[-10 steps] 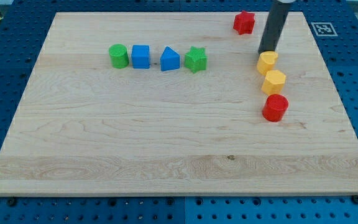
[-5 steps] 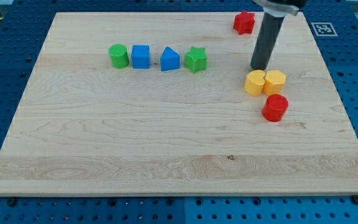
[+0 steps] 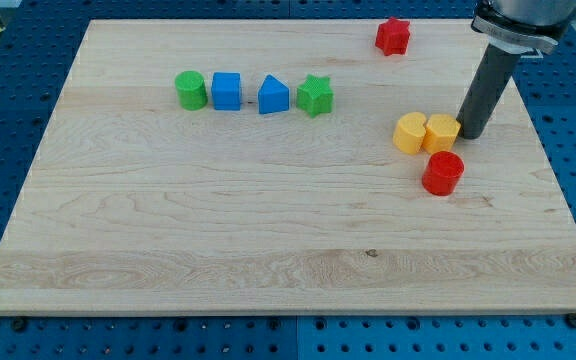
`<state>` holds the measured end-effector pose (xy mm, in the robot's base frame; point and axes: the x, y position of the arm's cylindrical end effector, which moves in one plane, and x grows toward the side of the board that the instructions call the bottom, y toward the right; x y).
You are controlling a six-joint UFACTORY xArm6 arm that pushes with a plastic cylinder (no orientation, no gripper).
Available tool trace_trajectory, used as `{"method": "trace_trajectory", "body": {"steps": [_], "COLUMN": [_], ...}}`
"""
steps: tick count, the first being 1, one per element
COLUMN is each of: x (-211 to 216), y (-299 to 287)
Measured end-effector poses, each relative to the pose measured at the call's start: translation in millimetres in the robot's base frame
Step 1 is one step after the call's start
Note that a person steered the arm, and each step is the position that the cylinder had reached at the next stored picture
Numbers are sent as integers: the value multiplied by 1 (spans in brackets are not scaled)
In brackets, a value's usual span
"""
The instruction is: Place the yellow heart diagonally bottom left to the green star
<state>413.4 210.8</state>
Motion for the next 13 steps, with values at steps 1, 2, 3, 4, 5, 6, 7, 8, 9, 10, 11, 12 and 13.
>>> {"method": "trace_trajectory", "body": {"steps": [1,2,3,4,5,6,7,8,9,10,11,12,13], "x": [-2,-12,-12,-12,-12,-12,-3,11,24,36,39,52,60], "y": [-2,-22,-33,-49,-78,-97,-99,-103,-104,-101,-108,-108,-110]}}
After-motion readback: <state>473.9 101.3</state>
